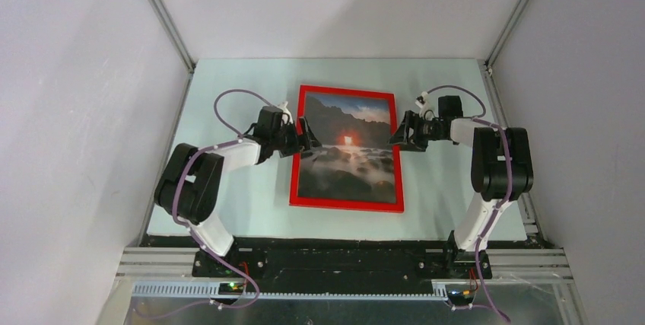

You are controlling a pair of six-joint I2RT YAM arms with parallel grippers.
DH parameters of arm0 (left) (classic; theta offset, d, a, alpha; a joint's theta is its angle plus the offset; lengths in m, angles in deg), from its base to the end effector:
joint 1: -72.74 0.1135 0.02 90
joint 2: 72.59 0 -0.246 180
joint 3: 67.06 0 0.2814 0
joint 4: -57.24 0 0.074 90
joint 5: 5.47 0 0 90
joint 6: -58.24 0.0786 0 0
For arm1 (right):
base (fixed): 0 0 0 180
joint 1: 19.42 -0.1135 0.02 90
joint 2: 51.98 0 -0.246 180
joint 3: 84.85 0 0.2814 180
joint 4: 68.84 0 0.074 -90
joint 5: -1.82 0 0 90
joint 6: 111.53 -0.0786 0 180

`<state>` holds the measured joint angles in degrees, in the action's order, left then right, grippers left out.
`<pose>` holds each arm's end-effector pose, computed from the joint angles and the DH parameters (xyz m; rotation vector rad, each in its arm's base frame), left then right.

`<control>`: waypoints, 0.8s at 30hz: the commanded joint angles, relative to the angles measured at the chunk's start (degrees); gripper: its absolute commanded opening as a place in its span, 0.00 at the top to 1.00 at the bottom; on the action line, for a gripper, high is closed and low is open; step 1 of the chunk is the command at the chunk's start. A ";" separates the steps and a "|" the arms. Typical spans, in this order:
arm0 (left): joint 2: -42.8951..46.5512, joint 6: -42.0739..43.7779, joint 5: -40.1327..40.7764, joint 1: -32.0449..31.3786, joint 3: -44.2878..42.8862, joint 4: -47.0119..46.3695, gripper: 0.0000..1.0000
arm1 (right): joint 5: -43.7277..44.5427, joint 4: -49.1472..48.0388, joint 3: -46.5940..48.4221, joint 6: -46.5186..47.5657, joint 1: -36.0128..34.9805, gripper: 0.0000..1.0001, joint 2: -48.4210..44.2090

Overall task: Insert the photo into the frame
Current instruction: Turn over the photo frame at the center of the board.

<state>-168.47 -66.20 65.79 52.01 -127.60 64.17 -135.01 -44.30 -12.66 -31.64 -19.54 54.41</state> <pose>0.3508 -0.1597 0.0956 -0.1131 2.4171 -0.8474 0.3883 0.0581 0.0821 -0.0825 2.4709 1.1198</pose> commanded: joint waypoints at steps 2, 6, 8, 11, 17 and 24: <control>-0.07 1.53 -1.11 -1.80 -3.61 -3.73 0.12 | -0.91 1.52 -0.04 2.02 1.48 0.28 -3.54; -0.29 2.71 -0.15 -2.16 -3.46 -2.95 0.11 | -0.64 3.33 -0.14 3.17 1.72 0.28 -3.90; -0.33 3.07 0.19 -2.28 -3.07 -2.78 0.10 | -0.63 3.14 -0.18 3.14 1.98 0.28 -4.11; -0.32 3.37 0.77 -2.45 -2.63 -2.79 0.10 | -0.69 3.07 -0.18 3.29 2.05 0.28 -4.04; -0.14 3.80 2.44 -2.53 -1.75 -2.78 0.08 | -0.69 2.89 -0.37 3.41 2.10 0.28 -3.45; 1.28 4.19 4.24 -2.48 -0.73 -2.79 0.05 | -0.04 2.24 -0.93 3.60 2.06 0.28 -2.83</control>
<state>-169.38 -64.08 68.67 49.98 -128.00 64.98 -135.03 -41.43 -12.90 -29.13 -17.69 52.79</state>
